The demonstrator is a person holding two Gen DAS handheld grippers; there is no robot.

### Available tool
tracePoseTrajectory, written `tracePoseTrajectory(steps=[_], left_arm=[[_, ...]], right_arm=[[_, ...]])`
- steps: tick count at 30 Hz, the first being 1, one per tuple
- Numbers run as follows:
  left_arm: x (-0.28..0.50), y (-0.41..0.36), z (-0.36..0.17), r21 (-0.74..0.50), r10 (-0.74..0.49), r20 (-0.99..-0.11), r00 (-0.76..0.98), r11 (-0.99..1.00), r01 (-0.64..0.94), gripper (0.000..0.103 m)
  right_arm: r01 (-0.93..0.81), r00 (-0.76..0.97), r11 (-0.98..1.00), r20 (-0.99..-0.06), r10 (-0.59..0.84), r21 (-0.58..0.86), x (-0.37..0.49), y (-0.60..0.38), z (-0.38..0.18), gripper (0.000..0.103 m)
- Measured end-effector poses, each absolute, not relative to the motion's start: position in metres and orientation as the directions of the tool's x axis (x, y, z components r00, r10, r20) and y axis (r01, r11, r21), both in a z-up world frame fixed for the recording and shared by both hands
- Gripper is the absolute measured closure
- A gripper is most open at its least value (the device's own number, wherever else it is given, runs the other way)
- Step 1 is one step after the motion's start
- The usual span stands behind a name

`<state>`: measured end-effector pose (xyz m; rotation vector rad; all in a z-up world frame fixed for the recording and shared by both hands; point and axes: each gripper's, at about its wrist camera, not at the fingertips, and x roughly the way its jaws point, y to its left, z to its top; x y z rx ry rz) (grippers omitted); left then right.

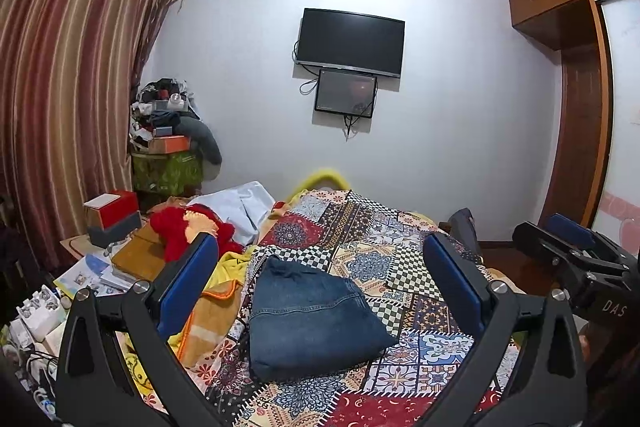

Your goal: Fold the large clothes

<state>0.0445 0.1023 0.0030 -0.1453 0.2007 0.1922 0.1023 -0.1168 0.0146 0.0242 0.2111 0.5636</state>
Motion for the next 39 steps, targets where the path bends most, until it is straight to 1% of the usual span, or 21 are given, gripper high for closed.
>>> tracePoseTrajectory(steps=[20,39], left_arm=[[0.0495,0.1046,0.0023,-0.146,0.154,-0.227,0.962,0.971,-0.19,0.0],[0.0473,0.0998,-0.0001,-0.133,0.14,-0.225,0.964,0.976,-0.173,0.0]], right_arm=[[-0.53,0.82,0.844,-0.201,0.536,0.085,0.108,-0.1162,0.0116,0.005],[-0.523,0.824,0.847,-0.199,0.53,0.091,0.1054,-0.1164,0.0126,0.004]])
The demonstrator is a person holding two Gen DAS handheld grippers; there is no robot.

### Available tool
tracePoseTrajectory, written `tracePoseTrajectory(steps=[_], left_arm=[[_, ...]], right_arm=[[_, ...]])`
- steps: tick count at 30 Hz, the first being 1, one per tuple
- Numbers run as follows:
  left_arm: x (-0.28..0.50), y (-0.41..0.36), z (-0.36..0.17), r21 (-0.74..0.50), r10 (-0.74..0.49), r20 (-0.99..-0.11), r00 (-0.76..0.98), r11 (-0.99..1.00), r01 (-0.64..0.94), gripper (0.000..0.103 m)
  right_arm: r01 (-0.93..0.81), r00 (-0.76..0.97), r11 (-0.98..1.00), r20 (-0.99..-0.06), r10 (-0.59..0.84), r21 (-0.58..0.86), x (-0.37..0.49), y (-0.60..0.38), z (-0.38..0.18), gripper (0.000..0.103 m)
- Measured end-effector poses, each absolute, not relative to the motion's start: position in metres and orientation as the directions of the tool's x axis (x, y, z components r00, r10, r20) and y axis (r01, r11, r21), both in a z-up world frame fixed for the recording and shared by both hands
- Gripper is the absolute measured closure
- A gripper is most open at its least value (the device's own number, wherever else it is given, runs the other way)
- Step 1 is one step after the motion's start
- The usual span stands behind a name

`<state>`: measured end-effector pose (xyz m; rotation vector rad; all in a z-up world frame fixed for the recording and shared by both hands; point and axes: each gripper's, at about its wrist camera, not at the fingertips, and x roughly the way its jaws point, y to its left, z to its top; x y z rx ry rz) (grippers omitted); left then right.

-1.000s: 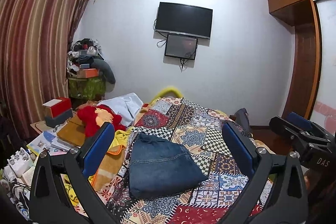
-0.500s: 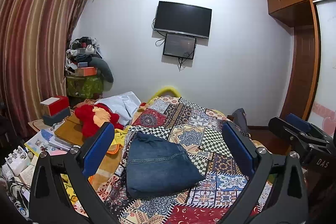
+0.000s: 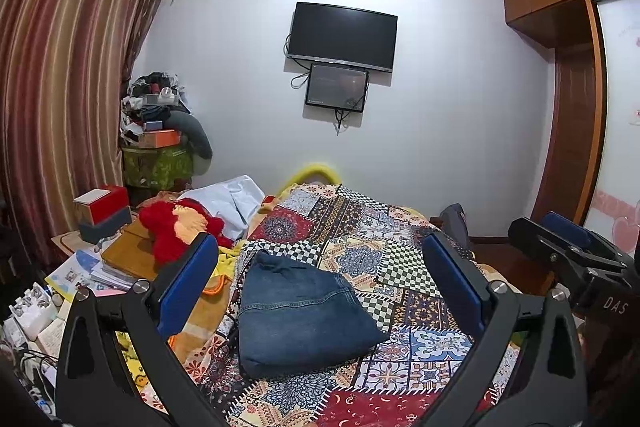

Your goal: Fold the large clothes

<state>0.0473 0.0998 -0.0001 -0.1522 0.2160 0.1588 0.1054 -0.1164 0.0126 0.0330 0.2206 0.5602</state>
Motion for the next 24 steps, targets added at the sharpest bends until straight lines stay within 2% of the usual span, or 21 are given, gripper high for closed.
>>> tracePoseTrajectory(steps=[24], left_arm=[[0.0497,0.0933,-0.0032,-0.123,0.116,-0.23,0.966,0.981,-0.147,0.0]], right_arm=[[-0.493,0.838,0.864,-0.212,0.503,0.102,0.1033,-0.1083,0.0128,0.0]])
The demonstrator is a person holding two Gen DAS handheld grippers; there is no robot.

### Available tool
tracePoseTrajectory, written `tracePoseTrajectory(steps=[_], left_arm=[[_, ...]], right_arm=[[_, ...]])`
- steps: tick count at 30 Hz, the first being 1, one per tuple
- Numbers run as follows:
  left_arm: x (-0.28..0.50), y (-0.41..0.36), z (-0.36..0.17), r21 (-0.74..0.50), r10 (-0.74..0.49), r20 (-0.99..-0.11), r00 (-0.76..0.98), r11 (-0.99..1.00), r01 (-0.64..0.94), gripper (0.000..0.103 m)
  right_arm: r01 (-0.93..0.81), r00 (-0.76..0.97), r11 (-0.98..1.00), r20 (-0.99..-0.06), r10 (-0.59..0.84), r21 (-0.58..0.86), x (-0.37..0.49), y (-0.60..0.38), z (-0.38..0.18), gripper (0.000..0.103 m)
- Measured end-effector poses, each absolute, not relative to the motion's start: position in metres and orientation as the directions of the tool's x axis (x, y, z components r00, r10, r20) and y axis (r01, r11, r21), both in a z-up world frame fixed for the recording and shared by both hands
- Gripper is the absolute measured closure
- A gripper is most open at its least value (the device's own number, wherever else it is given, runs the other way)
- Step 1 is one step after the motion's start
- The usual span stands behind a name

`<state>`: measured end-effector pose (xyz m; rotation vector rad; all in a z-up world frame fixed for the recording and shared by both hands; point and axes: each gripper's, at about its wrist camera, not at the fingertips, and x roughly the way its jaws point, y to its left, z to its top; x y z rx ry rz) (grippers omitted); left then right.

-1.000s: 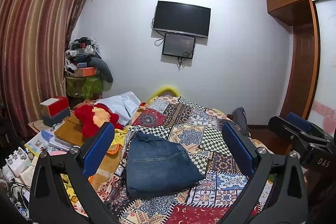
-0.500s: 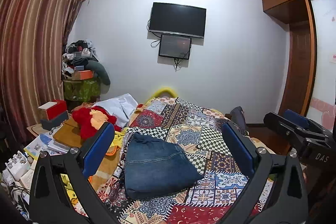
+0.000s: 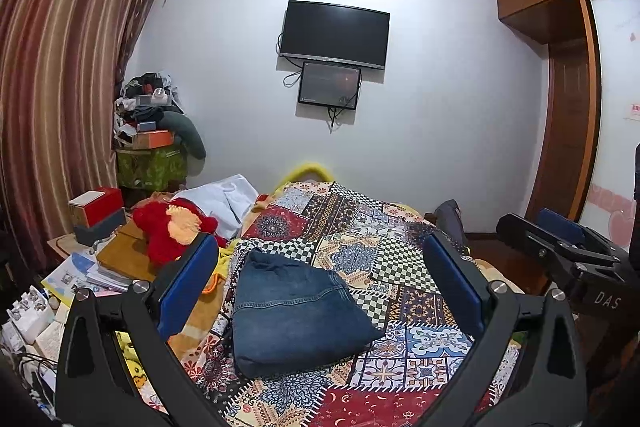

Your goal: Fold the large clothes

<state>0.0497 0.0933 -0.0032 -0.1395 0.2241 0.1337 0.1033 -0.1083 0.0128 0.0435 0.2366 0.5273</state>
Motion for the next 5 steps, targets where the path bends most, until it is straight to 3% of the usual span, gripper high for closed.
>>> tracePoseTrajectory(steps=[5], left_arm=[[0.0519,0.0941,-0.0057,-0.125,0.111,-0.238,0.965,0.982,-0.144,0.0]], right_arm=[[-0.488,0.838,0.867,-0.221,0.499,0.107,0.1059,-0.1074,0.0112,0.0]])
